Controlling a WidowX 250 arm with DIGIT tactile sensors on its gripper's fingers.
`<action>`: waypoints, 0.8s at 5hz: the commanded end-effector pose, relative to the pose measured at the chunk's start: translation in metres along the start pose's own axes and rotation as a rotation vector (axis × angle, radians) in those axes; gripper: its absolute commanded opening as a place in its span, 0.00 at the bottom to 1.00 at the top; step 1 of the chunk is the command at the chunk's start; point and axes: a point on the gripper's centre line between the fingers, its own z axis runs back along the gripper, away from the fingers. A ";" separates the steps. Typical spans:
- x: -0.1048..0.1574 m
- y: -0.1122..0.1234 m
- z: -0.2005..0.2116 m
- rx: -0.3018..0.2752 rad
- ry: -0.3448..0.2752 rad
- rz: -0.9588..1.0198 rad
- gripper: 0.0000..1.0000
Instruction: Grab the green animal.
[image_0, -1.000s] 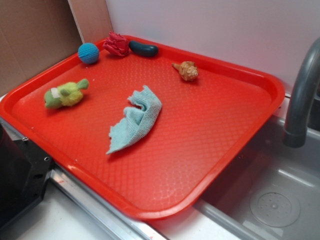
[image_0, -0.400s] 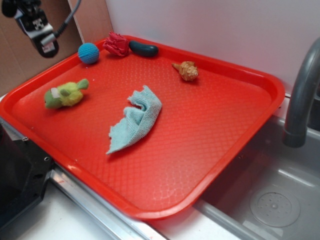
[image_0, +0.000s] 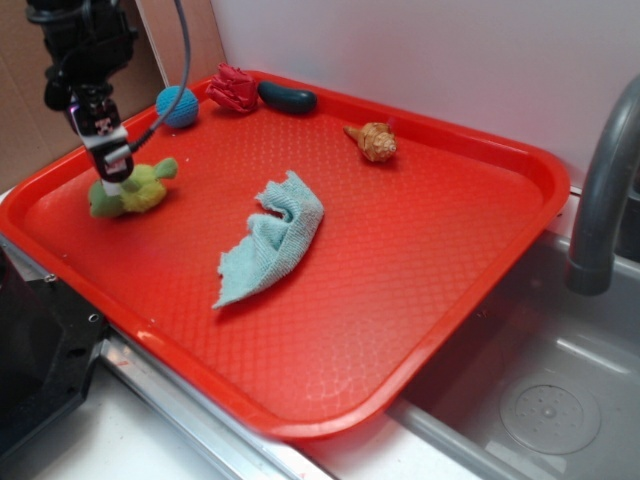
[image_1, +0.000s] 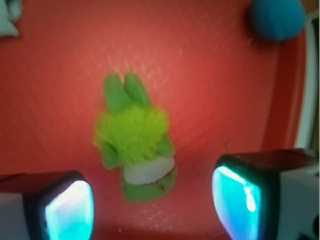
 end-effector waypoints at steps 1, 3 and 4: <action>-0.014 -0.002 -0.039 -0.046 0.039 -0.075 1.00; -0.013 -0.002 -0.050 -0.047 0.061 -0.025 0.00; -0.010 -0.005 -0.041 -0.023 0.029 0.012 0.00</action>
